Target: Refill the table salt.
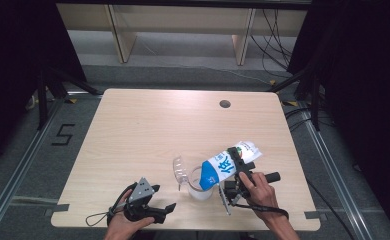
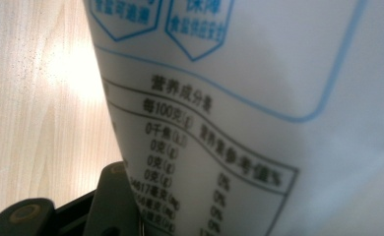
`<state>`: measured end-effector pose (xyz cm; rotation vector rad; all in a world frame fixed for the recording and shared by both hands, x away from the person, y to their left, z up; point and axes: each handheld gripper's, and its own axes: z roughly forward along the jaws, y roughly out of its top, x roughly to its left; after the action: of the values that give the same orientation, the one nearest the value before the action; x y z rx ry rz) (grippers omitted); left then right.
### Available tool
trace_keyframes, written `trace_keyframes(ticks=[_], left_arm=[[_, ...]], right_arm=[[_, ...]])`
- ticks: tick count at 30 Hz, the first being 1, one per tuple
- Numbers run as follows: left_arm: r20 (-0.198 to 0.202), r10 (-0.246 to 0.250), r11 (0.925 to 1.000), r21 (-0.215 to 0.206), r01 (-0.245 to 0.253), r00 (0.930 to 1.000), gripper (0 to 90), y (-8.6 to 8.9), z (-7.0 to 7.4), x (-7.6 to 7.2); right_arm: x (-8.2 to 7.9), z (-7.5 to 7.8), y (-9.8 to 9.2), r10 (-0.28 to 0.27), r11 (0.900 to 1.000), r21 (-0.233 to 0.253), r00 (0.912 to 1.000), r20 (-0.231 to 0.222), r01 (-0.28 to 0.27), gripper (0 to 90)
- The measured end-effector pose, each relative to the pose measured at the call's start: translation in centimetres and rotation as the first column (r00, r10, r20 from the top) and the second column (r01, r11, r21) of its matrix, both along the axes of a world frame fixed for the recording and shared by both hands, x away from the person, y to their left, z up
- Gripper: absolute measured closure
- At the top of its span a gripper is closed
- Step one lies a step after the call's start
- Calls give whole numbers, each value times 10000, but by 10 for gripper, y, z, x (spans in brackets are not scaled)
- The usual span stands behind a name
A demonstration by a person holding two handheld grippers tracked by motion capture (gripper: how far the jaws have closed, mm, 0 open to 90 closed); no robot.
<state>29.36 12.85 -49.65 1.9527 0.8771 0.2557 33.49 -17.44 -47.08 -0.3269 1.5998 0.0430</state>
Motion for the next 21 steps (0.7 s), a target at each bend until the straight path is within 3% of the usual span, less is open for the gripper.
trace_keyframes(ticks=[2,5,21], left_arm=[[-3,8,10000,1,-8,10000,164,0,0,0],[24,9,10000,-16,-9,10000,164,0,0,0],[25,62,10000,35,-62,10000,164,0,0,-1]], right_arm=[[-2,-3,-1,-375,9982,461,9991,-216,384,525],[-2,-1,0,-285,9993,244,9994,-176,290,526],[-2,-3,-1,-310,9991,285,9994,-156,314,528]])
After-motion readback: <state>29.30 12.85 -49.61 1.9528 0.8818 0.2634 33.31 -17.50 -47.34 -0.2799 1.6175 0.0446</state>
